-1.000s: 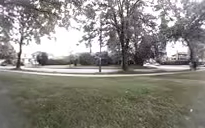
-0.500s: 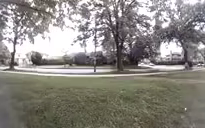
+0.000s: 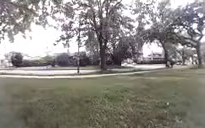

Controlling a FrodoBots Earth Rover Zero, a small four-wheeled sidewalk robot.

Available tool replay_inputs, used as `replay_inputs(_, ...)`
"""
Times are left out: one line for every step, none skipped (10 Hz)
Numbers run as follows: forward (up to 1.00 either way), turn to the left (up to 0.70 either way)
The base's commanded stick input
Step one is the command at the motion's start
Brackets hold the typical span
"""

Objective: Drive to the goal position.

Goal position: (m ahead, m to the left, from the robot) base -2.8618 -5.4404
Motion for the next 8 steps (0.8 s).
replay_inputs(0.00,-0.50)
replay_inputs(0.00,-0.50)
replay_inputs(0.00,-0.50)
replay_inputs(0.00,-0.50)
replay_inputs(0.00,-0.50)
replay_inputs(0.00,-0.50)
replay_inputs(0.00,-0.50)
replay_inputs(0.00,-0.50)
